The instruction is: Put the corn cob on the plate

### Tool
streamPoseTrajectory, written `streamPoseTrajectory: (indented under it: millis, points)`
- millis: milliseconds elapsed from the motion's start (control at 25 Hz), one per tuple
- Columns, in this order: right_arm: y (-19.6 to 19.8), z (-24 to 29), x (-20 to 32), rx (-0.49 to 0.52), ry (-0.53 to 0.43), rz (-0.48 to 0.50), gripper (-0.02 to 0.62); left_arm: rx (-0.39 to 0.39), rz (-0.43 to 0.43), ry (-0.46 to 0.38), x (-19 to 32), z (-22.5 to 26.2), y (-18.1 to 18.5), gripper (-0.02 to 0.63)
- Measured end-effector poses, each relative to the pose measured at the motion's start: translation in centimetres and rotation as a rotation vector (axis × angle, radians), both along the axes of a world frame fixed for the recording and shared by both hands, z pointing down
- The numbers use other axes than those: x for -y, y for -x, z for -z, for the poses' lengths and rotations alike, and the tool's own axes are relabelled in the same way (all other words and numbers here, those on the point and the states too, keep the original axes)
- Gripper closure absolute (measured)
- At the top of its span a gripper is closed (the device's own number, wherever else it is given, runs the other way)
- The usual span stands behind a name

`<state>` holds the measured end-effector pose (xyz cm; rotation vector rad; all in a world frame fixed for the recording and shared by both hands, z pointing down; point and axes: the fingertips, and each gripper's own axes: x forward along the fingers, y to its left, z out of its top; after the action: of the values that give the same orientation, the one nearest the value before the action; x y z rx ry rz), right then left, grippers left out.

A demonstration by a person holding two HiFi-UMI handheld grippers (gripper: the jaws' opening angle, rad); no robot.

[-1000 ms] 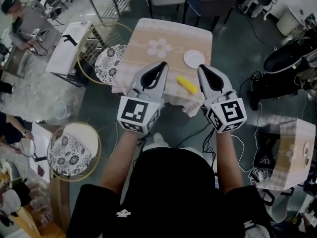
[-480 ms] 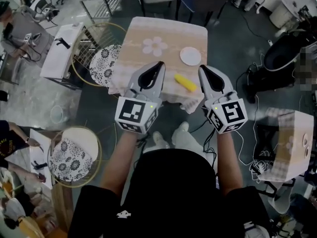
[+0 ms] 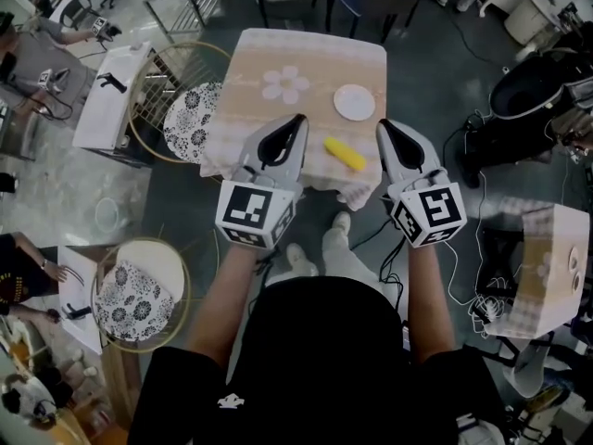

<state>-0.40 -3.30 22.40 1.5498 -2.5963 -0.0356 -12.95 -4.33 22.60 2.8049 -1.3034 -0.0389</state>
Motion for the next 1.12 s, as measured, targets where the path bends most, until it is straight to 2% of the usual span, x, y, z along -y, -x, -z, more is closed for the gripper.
streamPoseTrajectory:
  millis: [360,1120]
  points:
    - [-1.9,-2.0,2.7,0.024,0.04,-0.015,0.594,0.03,0.005,0.035,2.5,-1.6,-0.7,0.597]
    - [-5.5,-7.1,6.6,0.03,0.142,-0.033,0.594,0.066,-0.05,0.129,6.8,-5.6,-4.9,0.597]
